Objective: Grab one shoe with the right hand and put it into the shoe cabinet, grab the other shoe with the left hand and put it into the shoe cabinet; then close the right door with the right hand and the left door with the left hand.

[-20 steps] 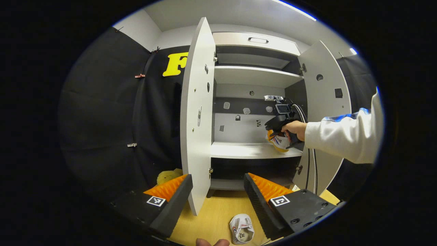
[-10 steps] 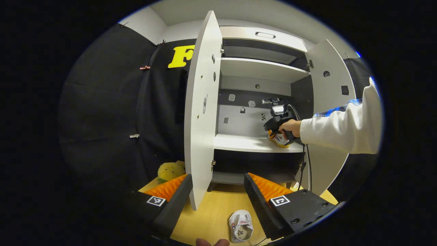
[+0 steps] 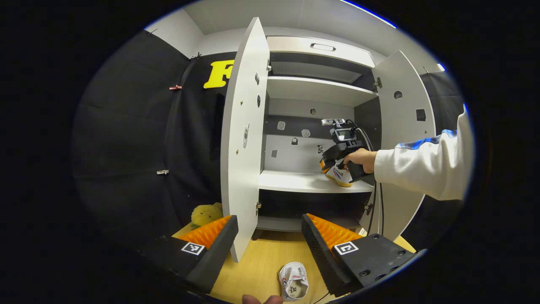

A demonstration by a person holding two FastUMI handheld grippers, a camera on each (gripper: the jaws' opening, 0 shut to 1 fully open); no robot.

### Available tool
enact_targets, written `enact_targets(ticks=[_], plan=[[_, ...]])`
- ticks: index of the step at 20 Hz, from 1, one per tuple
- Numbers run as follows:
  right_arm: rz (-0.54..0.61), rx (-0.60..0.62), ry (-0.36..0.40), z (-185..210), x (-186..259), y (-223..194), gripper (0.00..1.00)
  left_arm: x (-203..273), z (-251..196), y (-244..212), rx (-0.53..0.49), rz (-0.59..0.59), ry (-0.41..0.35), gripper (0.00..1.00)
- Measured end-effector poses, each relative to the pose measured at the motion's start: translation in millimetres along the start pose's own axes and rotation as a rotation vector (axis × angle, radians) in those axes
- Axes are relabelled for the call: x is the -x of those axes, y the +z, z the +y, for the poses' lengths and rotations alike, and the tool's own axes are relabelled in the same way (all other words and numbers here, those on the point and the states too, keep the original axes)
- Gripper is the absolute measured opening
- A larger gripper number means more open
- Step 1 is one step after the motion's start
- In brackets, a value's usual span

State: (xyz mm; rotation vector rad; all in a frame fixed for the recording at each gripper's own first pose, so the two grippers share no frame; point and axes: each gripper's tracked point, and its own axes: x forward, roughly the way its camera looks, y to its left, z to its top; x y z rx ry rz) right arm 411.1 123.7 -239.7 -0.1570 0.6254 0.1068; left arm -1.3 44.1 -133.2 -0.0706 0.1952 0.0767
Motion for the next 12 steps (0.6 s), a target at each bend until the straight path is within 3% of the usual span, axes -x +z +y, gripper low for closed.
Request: enact_targets(ticks=[2, 6, 12], plan=[[-0.074, -0.025, 0.003, -0.4, 21.3, 10.1, 0.98, 2.4, 1.0, -1.3, -0.008, 0.0, 0.001, 0.95], [-0.238, -0.052, 0.036, 4.6, 81.5, 21.9, 0.96, 5.9, 0.7, -8.7, -0.035, 0.003, -0.007, 0.95], [-0.441, -0.168, 0.077, 4.9, 204.3, 2.7, 0.96, 4.7, -1.9, -34.6, -0.05, 0.003, -0.041, 0.95]])
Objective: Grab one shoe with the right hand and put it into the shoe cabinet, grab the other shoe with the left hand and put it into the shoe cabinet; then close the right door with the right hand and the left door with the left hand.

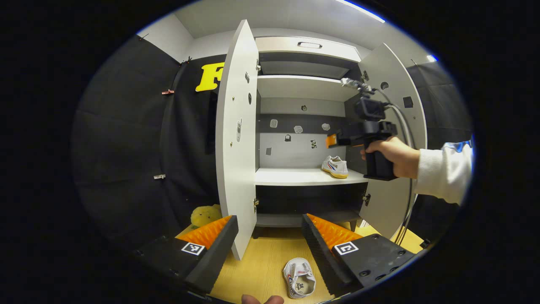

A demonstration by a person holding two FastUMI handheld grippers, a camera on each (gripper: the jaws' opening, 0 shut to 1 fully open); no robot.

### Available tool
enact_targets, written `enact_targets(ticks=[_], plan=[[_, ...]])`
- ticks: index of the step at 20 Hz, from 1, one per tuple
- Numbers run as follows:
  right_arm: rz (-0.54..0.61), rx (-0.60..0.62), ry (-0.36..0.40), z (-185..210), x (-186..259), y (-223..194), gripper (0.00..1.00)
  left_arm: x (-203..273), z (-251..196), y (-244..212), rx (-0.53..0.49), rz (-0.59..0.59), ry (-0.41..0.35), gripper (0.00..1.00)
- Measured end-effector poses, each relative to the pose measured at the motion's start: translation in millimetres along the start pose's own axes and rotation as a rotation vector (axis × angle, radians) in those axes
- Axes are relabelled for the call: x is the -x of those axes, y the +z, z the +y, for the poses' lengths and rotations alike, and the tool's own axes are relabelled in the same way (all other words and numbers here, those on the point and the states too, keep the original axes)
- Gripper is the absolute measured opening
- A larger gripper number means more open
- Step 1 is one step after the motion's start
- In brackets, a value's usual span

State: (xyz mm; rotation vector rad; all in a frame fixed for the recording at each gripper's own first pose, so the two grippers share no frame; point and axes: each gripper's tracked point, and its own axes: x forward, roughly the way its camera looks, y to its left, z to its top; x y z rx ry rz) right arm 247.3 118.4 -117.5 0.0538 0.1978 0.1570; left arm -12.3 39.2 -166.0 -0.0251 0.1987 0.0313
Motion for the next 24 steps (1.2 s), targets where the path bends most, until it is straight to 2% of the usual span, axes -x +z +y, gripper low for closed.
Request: enact_targets(ticks=[4, 9, 13, 16, 17, 19, 23, 24], plan=[[-0.096, -0.026, 0.0, -7.9, 84.8, 14.0, 0.98, -6.1, -5.4, -38.6, 0.021, 0.041, -0.035, 0.95], [-0.118, -0.018, -0.019, -26.2, 162.8, 11.2, 0.97, -16.5, -23.0, -126.6, -0.038, 0.194, -0.102, 0.96], [-0.12, -0.024, -0.031, -34.4, 192.7, 27.4, 0.98, -18.5, -44.6, -208.2, -0.097, 0.321, -0.177, 0.95], [-0.144, -0.025, -0.052, -47.1, 209.4, 43.8, 0.98, -27.1, -49.5, -260.8, -0.142, 0.404, -0.201, 0.93], [-0.151, -0.021, -0.062, -52.2, 214.5, 48.4, 0.97, -33.8, -49.5, -275.4, -0.155, 0.422, -0.207, 0.88], [-0.156, -0.016, -0.085, -62.7, 223.5, 54.8, 0.98, -45.1, -55.1, -297.2, -0.161, 0.449, -0.231, 0.79], [-0.175, -0.006, -0.136, -84.9, 235.7, 68.7, 0.95, -77.0, -65.5, -319.9, -0.155, 0.452, -0.257, 0.72], [-0.184, -0.003, -0.147, -88.5, 237.6, 72.1, 0.97, -84.4, -65.2, -323.9, -0.152, 0.45, -0.25, 0.71]])
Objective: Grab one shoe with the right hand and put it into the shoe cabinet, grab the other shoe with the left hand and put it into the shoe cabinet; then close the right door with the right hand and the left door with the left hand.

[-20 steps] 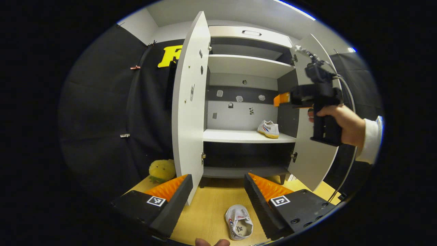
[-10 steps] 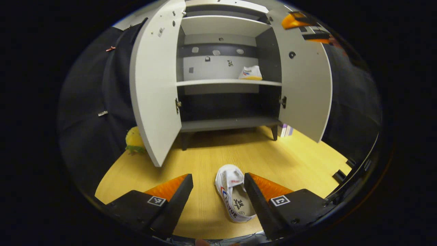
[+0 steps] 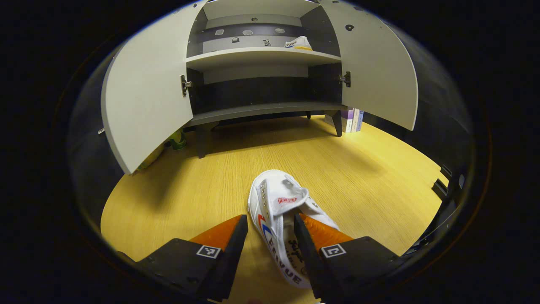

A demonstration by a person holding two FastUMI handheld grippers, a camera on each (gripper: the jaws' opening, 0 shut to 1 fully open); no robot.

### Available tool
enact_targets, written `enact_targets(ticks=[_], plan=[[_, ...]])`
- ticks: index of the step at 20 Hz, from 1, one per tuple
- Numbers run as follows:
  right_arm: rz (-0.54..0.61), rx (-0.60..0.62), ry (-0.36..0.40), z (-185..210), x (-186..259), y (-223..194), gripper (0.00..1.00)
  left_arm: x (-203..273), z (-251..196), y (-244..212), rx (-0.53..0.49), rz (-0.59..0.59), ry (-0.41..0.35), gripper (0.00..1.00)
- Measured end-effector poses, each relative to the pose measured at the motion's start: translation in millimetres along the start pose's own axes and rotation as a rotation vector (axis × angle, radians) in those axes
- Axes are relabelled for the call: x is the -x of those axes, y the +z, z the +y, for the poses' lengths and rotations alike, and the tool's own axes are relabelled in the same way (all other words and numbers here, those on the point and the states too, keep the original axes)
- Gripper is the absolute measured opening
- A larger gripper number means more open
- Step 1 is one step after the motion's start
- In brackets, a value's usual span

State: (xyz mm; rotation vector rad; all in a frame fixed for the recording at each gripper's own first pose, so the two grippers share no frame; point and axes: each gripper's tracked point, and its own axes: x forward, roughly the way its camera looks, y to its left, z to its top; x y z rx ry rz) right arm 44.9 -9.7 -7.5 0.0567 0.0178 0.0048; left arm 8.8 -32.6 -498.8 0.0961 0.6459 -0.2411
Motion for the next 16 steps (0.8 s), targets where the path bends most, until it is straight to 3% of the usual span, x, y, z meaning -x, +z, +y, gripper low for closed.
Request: enact_targets(ticks=[2, 6, 7, 9, 12, 16], plan=[[-0.013, 0.009, -0.022, -9.3, 1.5, 5.8, 0.97, -12.1, 4.7, 0.2, 0.019, -0.005, 0.021, 0.65], [-0.031, 0.02, -0.075, -29.9, 6.6, 13.1, 0.97, -25.7, 16.6, 1.5, 0.028, -0.023, 0.099, 0.41], [-0.039, 0.025, -0.086, -34.4, 8.2, 16.1, 0.97, -29.8, 25.1, -4.9, 0.006, 0.007, 0.13, 0.29], [-0.05, 0.03, -0.101, -41.5, 12.6, 20.5, 0.97, -29.6, 25.1, -4.6, -0.013, 0.048, 0.114, 0.09], [-0.055, 0.01, -0.106, -48.3, 17.1, 26.1, 0.98, -24.6, 25.4, 2.6, 0.044, 0.104, 0.091, 0.07], [-0.055, -0.015, -0.097, -59.4, 24.0, 33.8, 0.98, 6.3, 33.3, 45.1, 0.093, 0.074, 0.116, 0.06]])
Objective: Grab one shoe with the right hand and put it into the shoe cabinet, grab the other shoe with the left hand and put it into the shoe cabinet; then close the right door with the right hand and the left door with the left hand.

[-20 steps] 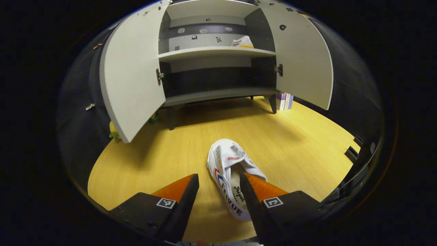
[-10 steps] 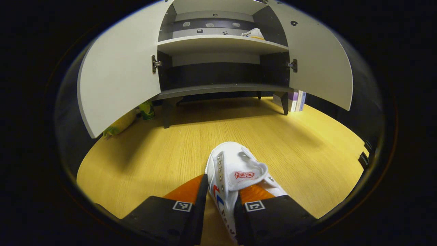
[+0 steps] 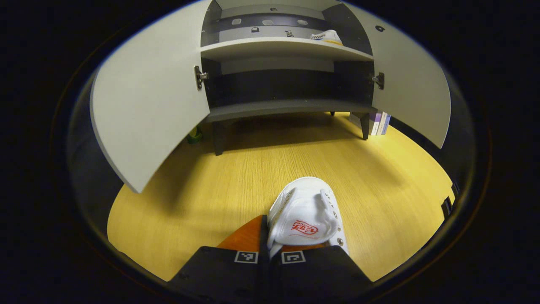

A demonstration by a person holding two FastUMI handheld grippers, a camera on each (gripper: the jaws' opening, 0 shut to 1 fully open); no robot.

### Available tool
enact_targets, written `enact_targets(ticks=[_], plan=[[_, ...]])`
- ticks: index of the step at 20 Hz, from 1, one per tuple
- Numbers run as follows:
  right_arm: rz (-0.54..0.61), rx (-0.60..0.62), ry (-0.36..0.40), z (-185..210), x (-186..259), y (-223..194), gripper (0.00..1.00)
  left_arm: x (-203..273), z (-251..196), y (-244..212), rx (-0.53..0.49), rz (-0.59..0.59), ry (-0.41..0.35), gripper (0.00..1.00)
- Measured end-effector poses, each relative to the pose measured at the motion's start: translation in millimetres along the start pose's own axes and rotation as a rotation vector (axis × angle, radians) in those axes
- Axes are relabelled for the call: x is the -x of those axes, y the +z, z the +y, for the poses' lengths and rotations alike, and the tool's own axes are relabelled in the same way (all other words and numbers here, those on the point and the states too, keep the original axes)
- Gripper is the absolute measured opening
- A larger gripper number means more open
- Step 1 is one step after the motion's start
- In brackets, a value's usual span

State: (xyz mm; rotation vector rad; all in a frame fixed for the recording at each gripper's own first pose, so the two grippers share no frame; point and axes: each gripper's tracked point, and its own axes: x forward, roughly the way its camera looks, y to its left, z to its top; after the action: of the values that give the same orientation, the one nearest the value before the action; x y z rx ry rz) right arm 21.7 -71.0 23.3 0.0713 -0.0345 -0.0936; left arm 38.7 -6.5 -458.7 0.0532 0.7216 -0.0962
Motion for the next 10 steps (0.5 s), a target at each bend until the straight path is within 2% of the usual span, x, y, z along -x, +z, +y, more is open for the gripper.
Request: enact_targets(ticks=[2, 4, 8, 10], plan=[[-0.002, -0.009, 0.007, -6.4, 2.8, 4.3, 0.97, 22.6, -0.7, 29.7, 0.052, -0.025, -0.007, 0.06], [0.017, -0.03, 0.012, -12.8, 3.3, 0.9, 0.97, 44.5, 2.2, 66.9, 0.057, -0.059, 0.008, 0.06], [0.093, -0.06, 0.034, -29.3, 0.3, -23.5, 0.98, 76.0, 2.9, 145.4, 0.112, -0.121, 0.021, 0.05], [0.115, -0.057, 0.05, -38.3, -3.5, -32.7, 0.98, 82.5, 7.9, 184.8, 0.154, -0.143, 0.052, 0.06]])
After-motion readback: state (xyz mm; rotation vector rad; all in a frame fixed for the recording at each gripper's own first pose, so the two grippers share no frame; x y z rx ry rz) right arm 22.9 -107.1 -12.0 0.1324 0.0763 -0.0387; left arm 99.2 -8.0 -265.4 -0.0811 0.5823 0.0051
